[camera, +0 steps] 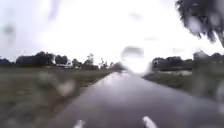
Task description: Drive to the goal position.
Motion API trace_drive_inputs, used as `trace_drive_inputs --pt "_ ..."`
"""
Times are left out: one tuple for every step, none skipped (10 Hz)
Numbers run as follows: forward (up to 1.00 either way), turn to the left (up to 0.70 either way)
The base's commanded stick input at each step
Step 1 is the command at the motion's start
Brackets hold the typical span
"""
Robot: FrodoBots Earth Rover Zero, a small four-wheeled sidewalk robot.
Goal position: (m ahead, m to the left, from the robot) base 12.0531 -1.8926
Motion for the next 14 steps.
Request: trace_drive_inputs --pt "0.85 0.0" --pt "0.85 0.0" --pt "0.85 0.0" --pt "0.85 0.0" --pt "0.85 0.0" --pt "0.85 0.0" --pt "0.85 0.0" --pt "0.85 0.0" --pt "0.85 0.0" --pt "0.85 0.0" --pt "0.85 0.0" --pt "0.85 0.0" --pt "0.85 0.0" --pt "0.85 0.0"
